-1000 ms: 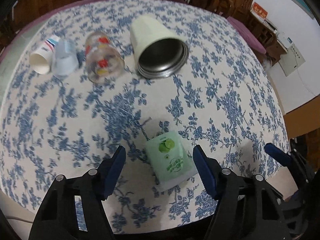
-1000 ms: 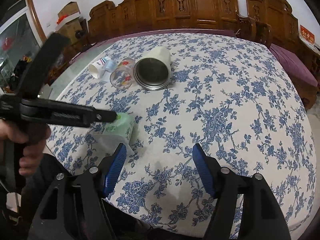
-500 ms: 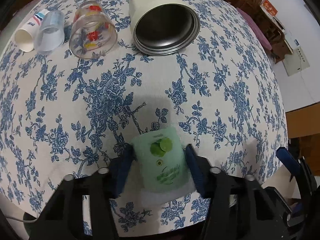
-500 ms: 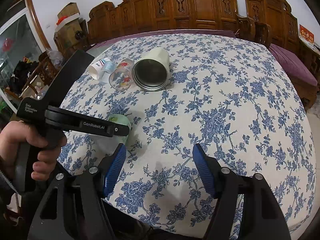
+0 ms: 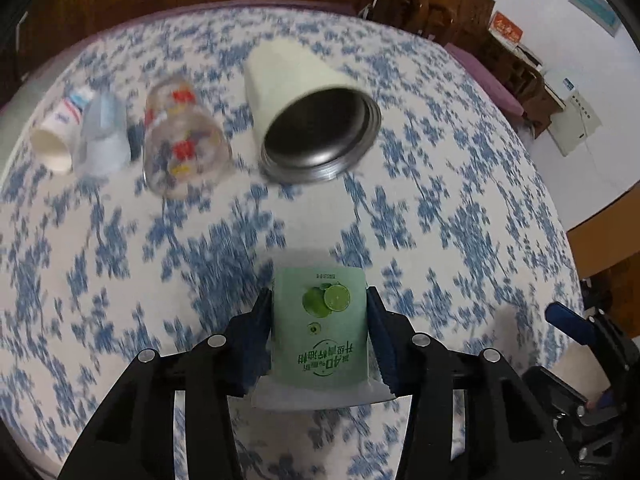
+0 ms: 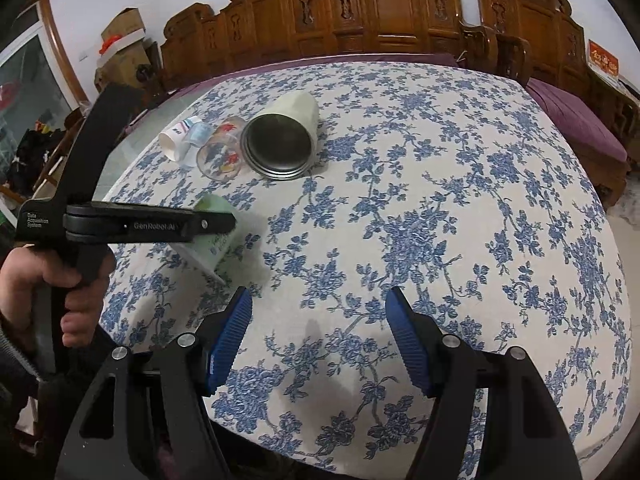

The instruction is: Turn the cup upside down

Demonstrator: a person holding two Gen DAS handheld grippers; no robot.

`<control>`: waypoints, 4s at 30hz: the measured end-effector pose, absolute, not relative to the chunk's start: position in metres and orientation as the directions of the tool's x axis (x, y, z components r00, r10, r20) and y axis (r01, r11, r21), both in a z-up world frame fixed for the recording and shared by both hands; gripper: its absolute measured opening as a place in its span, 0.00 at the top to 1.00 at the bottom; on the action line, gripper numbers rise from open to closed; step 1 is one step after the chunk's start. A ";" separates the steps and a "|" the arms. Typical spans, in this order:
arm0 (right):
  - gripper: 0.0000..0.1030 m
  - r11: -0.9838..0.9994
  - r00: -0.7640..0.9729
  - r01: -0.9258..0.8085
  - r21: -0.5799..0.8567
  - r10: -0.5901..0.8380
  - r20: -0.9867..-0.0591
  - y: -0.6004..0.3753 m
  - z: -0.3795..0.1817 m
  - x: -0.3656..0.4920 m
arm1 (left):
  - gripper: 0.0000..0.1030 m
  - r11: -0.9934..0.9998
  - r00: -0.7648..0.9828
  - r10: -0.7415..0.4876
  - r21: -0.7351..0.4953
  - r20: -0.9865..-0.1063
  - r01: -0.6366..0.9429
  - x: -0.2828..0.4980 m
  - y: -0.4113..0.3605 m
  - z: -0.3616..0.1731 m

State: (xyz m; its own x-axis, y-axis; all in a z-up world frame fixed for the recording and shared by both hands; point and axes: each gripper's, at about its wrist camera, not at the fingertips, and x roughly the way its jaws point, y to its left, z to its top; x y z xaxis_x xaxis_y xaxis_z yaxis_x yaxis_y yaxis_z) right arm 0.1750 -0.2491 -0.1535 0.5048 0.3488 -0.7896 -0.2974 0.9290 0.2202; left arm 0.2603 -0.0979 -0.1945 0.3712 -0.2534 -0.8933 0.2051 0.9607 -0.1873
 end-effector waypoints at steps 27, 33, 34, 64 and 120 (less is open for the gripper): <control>0.31 0.942 0.510 -0.272 0.198 0.316 -0.800 -0.250 -0.168 0.203 | 0.58 0.970 0.655 -0.141 0.029 -0.742 0.242 0.252 -0.096 -0.197; 0.31 0.942 0.521 -0.273 0.194 0.314 -0.794 -0.252 -0.164 0.201 | 0.58 0.970 0.695 -0.128 0.059 -0.707 0.238 0.223 -0.093 -0.197; 0.31 0.942 0.521 -0.273 0.194 0.314 -0.793 -0.252 -0.164 0.201 | 0.58 0.970 0.695 -0.127 0.059 -0.708 0.238 0.219 -0.092 -0.197; 0.31 0.940 0.559 -0.289 0.180 0.318 -0.766 -0.228 -0.141 0.179 | 0.39 0.975 0.648 -0.124 0.029 -0.752 0.221 0.183 -0.063 -0.180; 0.02 0.956 0.877 -0.250 0.155 0.291 -0.383 -0.199 0.001 -0.002 | 0.08 0.998 0.876 -0.001 0.048 -0.482 0.028 -0.011 -0.002 -0.011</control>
State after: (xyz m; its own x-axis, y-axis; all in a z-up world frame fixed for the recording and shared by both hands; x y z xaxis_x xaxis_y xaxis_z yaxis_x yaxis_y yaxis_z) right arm -0.0019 -0.1990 0.0013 0.8768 0.2913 -0.3826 -0.2500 0.9558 0.1548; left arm -0.0107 -0.0016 -0.0112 0.8762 -0.0014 -0.4819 0.0279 0.9985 0.0477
